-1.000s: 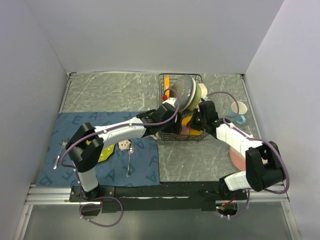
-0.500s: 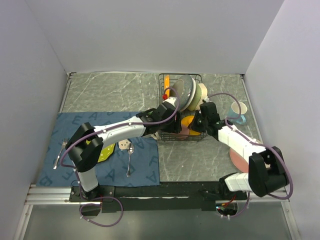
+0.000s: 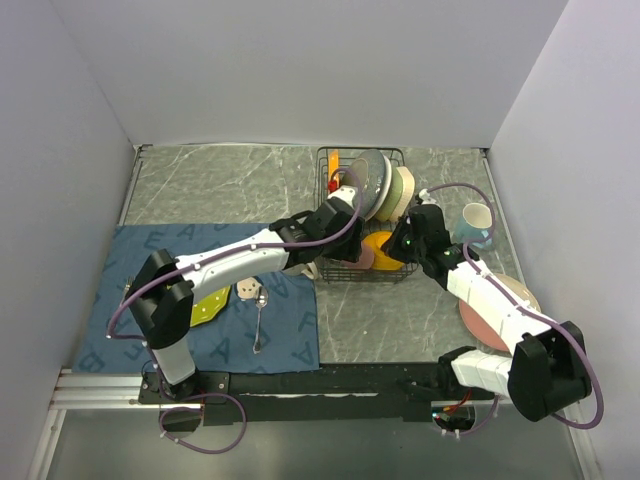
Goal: Load the mixed dishes into the dish rack
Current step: Place the cup upside down on the dish rack
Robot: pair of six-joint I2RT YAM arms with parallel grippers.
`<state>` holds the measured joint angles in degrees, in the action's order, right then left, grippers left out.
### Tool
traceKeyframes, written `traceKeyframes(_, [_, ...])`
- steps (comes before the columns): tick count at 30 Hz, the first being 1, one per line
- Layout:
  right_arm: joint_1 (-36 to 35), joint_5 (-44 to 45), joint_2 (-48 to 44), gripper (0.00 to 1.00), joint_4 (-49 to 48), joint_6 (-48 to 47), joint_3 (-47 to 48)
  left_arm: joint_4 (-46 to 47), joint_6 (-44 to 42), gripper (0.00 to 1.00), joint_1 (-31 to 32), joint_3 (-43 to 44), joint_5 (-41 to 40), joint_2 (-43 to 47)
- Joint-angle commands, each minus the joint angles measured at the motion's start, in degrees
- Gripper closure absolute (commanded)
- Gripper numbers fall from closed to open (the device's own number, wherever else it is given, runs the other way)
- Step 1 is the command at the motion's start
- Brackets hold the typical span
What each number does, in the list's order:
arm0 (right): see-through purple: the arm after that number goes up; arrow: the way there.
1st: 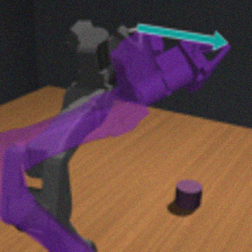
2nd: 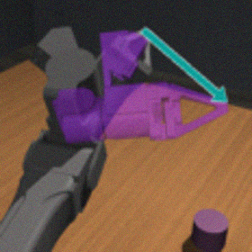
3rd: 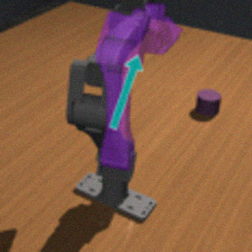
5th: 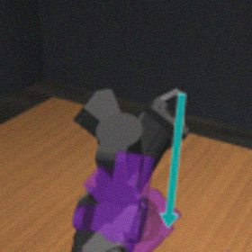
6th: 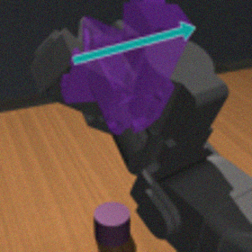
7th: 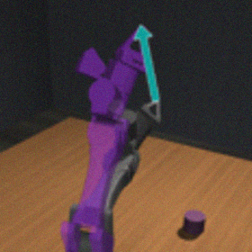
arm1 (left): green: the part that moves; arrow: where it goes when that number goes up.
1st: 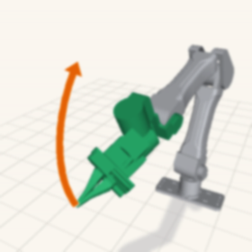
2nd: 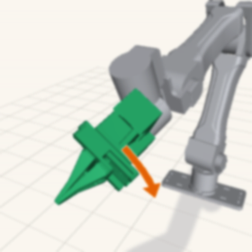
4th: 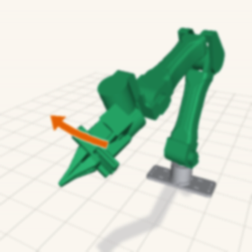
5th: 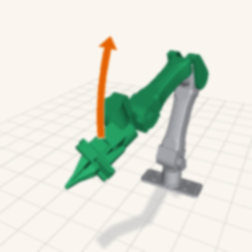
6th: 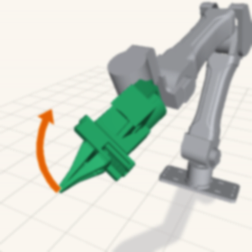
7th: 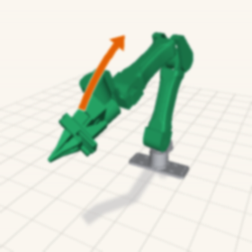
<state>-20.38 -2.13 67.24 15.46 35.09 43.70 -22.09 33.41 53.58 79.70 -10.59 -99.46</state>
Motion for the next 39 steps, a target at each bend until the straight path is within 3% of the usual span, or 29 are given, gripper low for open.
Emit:
traceKeyframes(1, [-0.27,0.38,-0.89,0.94,-0.52,0.24,-0.11,-3.13,-1.68,0.99,0.38,2.83,-5.4,3.22])
traceKeyframes(14, [-0.36,-0.59,-0.18,0.94,-0.79,0.5,0.15,-12.36,-4.05,0.99,0.91,5.46,-13.14,5.24])
traceKeyframes(29, [-0.36,-0.86,0.26,0.94,-0.96,0.68,0.15,-18.87,-7.92,0.97,0.91,11.52,-14.19,-2.66])
traceKeyframes(35, [-0.45,-0.77,-0.09,0.95,-0.96,0.77,-0.2,-19.75,-9.06,0.8,1.0,11.62,-13.76,-3.28])
traceKeyframes(36, [-0.45,-0.86,-0.09,0.95,-0.96,0.77,-0.28,-19.84,-9.06,0.74,1.17,11.53,-13.84,-3.2])
traceKeyframes(39, [-0.36,-1.73,0.52,0.95,-1.31,0.51,-0.02,-19.57,-9.06,0.72,1.17,11.09,-13.76,-2.67])
